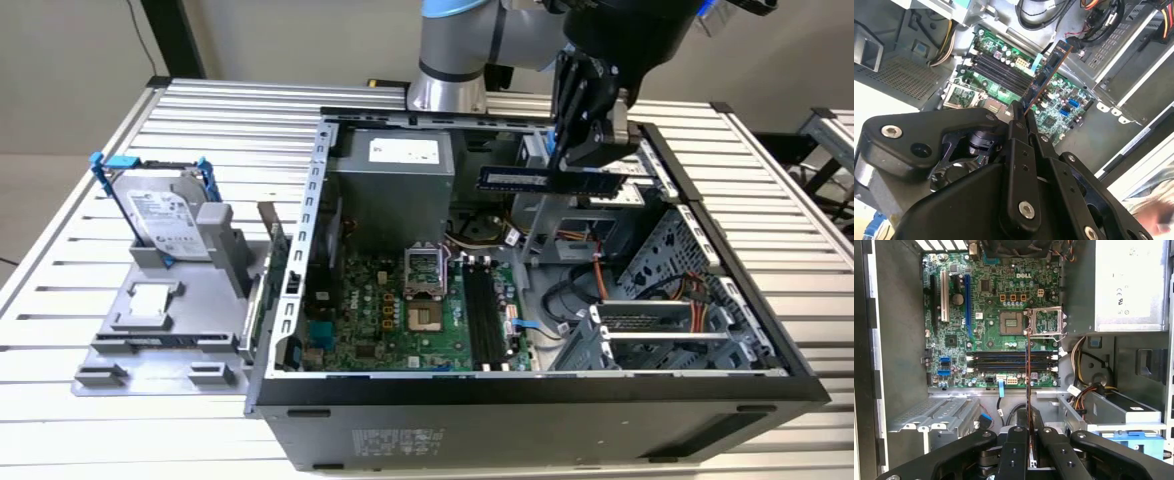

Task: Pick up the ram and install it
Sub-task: 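Insert the ram into the slot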

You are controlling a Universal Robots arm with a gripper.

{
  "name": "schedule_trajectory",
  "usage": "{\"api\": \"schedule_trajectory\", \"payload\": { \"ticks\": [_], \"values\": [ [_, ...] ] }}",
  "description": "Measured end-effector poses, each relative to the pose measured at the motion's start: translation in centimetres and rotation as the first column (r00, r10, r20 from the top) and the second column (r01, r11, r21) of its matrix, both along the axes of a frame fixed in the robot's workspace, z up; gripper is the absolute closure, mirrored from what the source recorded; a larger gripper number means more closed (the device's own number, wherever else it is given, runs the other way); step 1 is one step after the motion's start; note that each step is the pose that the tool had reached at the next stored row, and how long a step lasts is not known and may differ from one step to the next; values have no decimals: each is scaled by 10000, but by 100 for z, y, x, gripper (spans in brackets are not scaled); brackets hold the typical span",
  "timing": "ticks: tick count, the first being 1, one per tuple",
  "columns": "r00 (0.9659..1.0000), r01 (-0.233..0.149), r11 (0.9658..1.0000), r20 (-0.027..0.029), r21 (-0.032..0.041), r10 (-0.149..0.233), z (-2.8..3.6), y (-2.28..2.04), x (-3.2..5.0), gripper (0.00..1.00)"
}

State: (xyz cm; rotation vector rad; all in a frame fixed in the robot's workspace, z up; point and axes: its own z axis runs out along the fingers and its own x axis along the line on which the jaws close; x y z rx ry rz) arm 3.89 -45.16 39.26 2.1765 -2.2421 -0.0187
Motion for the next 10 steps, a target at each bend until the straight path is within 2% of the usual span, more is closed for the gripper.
{"api": "schedule_trajectory", "payload": {
  "ticks": [10],
  "values": [
    [10000, 39, 10000, 0, 0, -39, 0, 4, 0, 100]
  ]
}}
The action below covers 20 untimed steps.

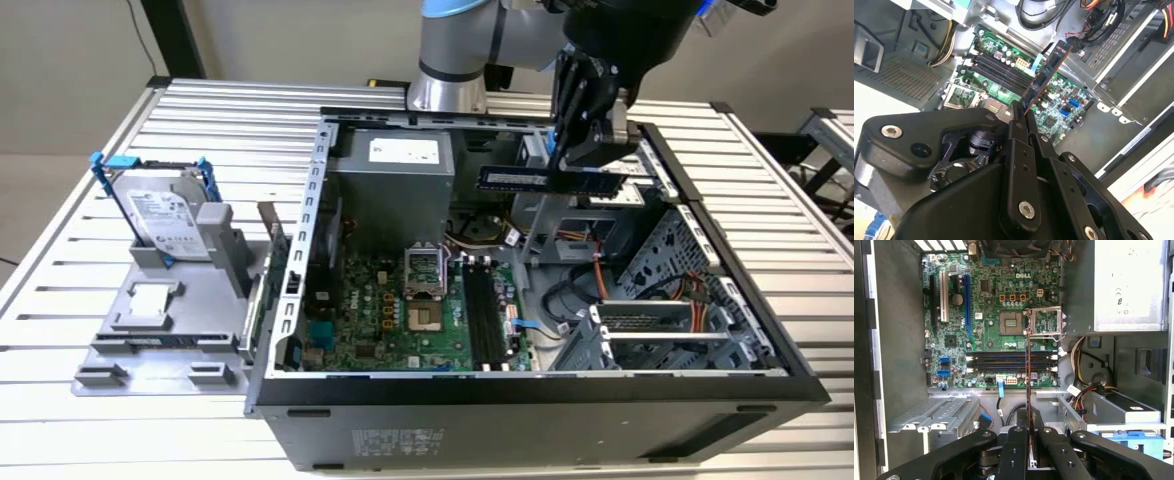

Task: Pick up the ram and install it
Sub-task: 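Insert the ram into the slot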

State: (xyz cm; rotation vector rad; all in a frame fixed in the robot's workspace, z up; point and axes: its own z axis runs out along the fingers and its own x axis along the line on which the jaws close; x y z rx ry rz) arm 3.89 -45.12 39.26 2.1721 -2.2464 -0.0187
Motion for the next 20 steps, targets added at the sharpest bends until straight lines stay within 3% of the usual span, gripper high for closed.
{"api": "schedule_trajectory", "payload": {
  "ticks": [16, 20],
  "values": [
    [10000, 98, 10000, 4, 1, -98, 0, 0, 0, 100],
    [9986, 537, 9986, 3, 0, -537, 0, 0, 0, 100]
  ]
}}
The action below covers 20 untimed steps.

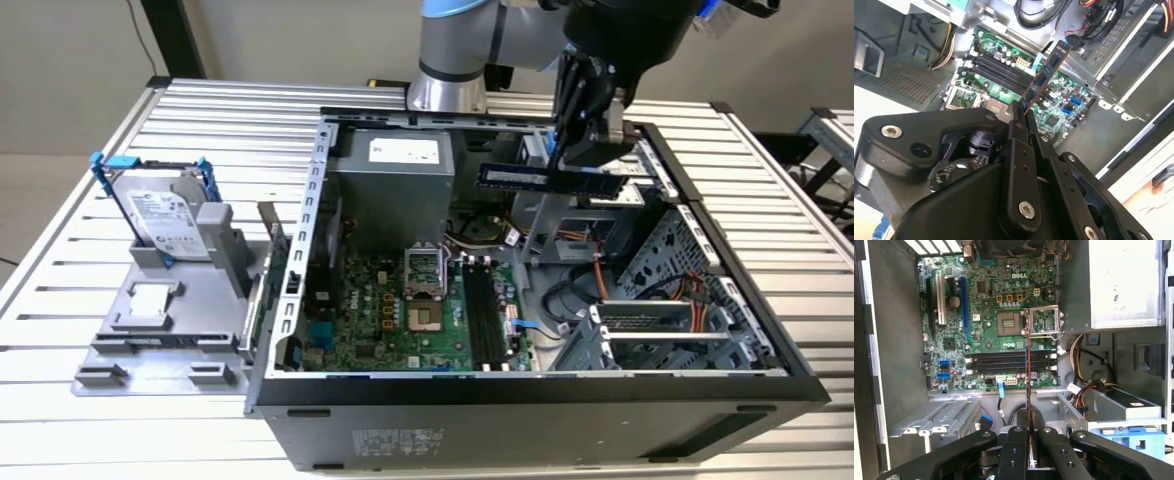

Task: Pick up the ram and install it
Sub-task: 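Insert the ram into the slot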

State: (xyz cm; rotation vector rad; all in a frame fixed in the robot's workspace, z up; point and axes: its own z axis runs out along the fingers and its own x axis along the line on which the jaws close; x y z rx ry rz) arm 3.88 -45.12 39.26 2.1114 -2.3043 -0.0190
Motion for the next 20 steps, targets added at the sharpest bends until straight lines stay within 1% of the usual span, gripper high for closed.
{"api": "schedule_trajectory", "payload": {
  "ticks": [2, 4, 6, 9, 11, 13, 15, 18, 20],
  "values": [
    [9996, 284, 9996, 0, 1, -284, 0, 0, 0, 100],
    [9983, 586, 9983, 0, 1, -586, 0, 0, 0, 100],
    [9961, 879, 9961, 0, 0, -879, 0, 0, 0, 100],
    [9915, 1301, 9915, 0, -1, -1301, -1, 0, 0, 100],
    [9875, 1574, 9875, 0, -7, -1574, -1, 0, 0, 100],
    [9836, 1804, 9836, 6, -30, -1804, -1, 0, 0, 100],
    [9789, 2043, 9789, 11, -53, -2043, -1, -1, 0, 100],
    [9698, 2437, 9698, 13, -61, -2437, -1, 0, 0, 100],
    [9626, 2709, 9626, 13, -61, -2709, -2, 0, 0, 100]
  ]
}}
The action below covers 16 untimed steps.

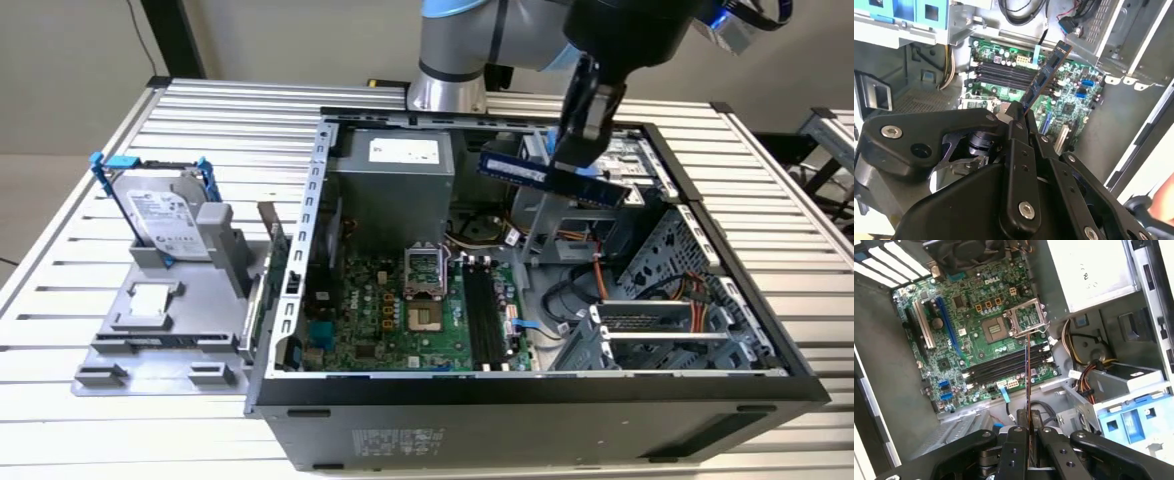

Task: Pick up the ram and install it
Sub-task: 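Insert the ram into the slot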

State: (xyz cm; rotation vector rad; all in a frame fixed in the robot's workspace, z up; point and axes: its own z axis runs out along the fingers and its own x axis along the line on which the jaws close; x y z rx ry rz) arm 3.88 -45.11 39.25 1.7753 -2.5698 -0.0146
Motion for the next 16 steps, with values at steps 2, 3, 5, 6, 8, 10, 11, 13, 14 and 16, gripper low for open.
{"api": "schedule_trajectory", "payload": {
  "ticks": [2, 3, 5, 6, 8, 10, 11, 13, 14, 16],
  "values": [
    [9997, 260, 9997, 0, -1, -260, 0, 0, 0, 100],
    [9993, 375, 9993, 0, -2, -375, 0, 0, 0, 100],
    [9981, 611, 9981, 0, -2, -611, 0, 0, 0, 100],
    [9973, 732, 9973, 0, -2, -732, 0, 0, 0, 100],
    [9956, 941, 9956, 0, -2, -941, 0, 0, 1, 100],
    [9938, 1116, 9938, 0, -2, -1116, 0, 0, 1, 100],
    [9928, 1196, 9928, 0, -3, -1196, 0, 0, 1, 100],
    [9903, 1387, 9903, 0, -2, -1387, 0, 0, 0, 100],
    [9888, 1490, 9888, 0, -2, -1490, 0, 0, 0, 100],
    [9848, 1739, 9848, 0, -2, -1739, 0, 0, 0, 100]
  ]
}}
